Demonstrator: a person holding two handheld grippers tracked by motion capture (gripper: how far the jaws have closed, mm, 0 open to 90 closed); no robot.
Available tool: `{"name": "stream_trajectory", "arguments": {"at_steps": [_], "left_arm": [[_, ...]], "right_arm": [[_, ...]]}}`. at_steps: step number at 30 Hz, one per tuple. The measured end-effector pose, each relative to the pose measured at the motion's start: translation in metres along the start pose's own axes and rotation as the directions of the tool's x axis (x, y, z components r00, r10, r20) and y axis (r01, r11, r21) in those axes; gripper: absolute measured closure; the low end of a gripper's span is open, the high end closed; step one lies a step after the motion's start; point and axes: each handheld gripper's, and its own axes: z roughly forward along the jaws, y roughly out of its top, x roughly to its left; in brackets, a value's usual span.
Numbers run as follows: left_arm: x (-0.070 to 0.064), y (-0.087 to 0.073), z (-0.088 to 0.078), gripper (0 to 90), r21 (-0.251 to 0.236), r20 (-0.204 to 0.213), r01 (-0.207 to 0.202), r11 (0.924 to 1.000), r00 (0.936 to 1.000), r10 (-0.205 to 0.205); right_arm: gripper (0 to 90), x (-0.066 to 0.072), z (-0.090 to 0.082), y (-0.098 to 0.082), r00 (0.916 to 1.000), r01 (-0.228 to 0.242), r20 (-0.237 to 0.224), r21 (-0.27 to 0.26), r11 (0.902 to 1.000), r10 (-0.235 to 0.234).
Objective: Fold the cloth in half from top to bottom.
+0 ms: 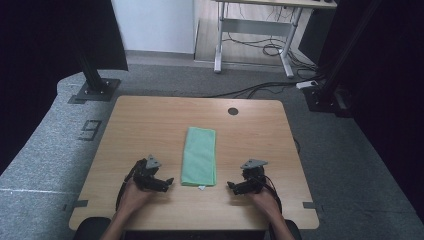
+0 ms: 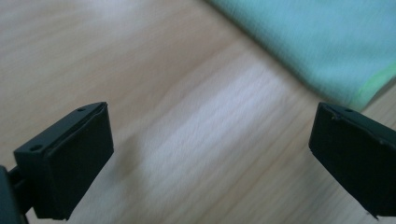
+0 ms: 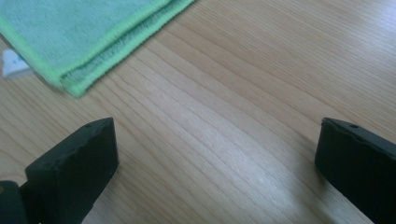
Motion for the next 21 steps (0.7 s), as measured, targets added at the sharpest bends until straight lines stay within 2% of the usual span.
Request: {"name": "stream_trajectory", "arguments": {"at_steps": [4, 9, 12, 21], "left_arm": [[-0.004, 0.007, 0.005, 0.0, -0.004, 0.001, -0.019, 0.9998, 0.9998, 0.019], [-0.005, 0.015, 0.01, 0.0, -0.015, 0.009, -0.023, 0.9996, 0.9997, 0.023], [-0.007, 0.023, 0.016, 0.1, -0.018, 0.014, -0.029, 0.9994, 0.9995, 0.03], [-0.008, 0.03, 0.027, 0.0, -0.011, 0.005, -0.041, 0.9991, 0.9991, 0.041]], "right_arm": [[0.0, 0.003, 0.004, 0.007, 1.0, -0.006, -0.008, -0.007, 1.0, 0.006], [0.8, 0.007, 0.009, 0.019, 1.0, -0.004, -0.008, -0.023, 0.9997, 0.004], [0.8, 0.01, 0.011, 0.026, 0.9997, -0.007, -0.024, -0.043, 0.9991, 0.006], [4.4, 0.017, 0.018, 0.044, 0.9991, 0.022, -0.035, -0.041, 0.9989, -0.023]]}}
